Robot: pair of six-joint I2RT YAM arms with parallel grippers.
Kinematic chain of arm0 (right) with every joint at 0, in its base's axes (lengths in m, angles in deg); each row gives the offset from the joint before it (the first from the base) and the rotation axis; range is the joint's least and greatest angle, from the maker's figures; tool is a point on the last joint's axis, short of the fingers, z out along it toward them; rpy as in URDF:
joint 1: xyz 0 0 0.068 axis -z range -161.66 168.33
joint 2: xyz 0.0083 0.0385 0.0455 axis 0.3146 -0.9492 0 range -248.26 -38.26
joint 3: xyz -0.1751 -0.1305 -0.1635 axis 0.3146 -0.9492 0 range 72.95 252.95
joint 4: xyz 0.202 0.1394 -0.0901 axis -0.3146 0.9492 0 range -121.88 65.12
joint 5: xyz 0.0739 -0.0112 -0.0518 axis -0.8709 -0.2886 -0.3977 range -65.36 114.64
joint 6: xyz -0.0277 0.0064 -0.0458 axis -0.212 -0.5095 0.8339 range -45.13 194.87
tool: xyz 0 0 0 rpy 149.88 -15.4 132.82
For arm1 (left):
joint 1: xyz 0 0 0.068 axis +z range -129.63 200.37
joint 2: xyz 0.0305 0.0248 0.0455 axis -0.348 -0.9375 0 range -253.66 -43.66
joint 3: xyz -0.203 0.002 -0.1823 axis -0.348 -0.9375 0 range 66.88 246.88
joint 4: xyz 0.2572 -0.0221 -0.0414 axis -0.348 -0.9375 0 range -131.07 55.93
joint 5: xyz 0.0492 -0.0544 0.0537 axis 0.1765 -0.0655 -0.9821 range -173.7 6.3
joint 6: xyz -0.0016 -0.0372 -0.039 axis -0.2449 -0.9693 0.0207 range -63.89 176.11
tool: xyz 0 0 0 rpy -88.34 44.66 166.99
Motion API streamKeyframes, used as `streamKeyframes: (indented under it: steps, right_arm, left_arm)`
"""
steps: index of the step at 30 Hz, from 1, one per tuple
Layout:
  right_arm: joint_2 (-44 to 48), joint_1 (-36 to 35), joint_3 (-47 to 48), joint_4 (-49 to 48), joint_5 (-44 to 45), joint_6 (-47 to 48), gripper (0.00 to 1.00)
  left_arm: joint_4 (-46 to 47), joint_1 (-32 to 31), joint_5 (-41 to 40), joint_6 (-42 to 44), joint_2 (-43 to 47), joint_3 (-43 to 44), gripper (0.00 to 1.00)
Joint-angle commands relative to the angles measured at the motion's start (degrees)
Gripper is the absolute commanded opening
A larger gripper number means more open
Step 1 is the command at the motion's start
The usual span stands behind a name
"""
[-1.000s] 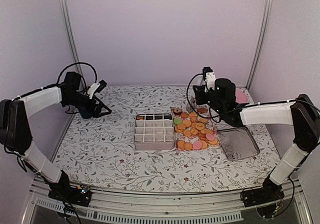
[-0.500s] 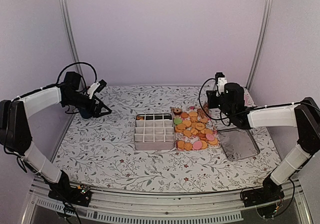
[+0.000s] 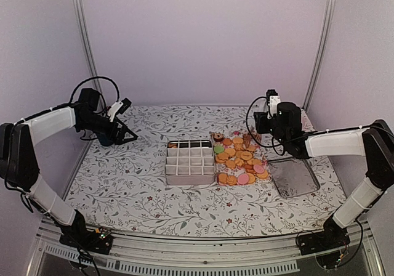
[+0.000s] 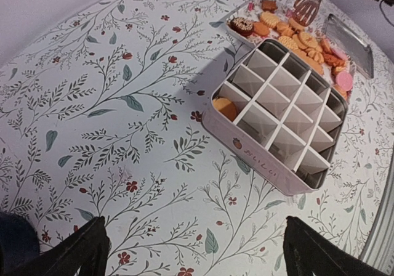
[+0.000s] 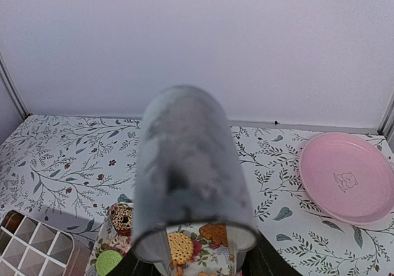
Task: Pack the cookies
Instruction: Pick up the fake cookies from the plate.
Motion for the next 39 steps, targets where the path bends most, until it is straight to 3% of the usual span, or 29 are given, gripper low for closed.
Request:
streamKeyframes:
  steps: [1,14,26,34,39]
  right_arm:
    - [-1.6,1.2,0.0,-2.3,-0.9,-1.2,0.44]
    - [-5.5,2.4,-0.1,-3.8,-3.9,-4.2,0.44]
    - [-0.8,2.6,-0.1,-2.7,-5.0,-3.4,0.15]
    - [3.4,0.2,4.8,-1.3,-5.2,0.4,0.13]
    - [0.1,-4.7,11.0,-1.5,-6.8,1.6,0.13]
  left_arm:
    - [0.3,0.4,0.4,0.5,1.4,-0.5,0.99]
    - [0.3,0.4,0.4,0.2,1.3,0.2,0.99]
    - [0.3,0.3,0.6,0.0,0.8,0.5,0.99]
    - [0.2,0.3,0.6,-0.2,0.5,0.6,0.99]
    - [0.3,0.4,1.4,-0.3,0.4,0.4,0.99]
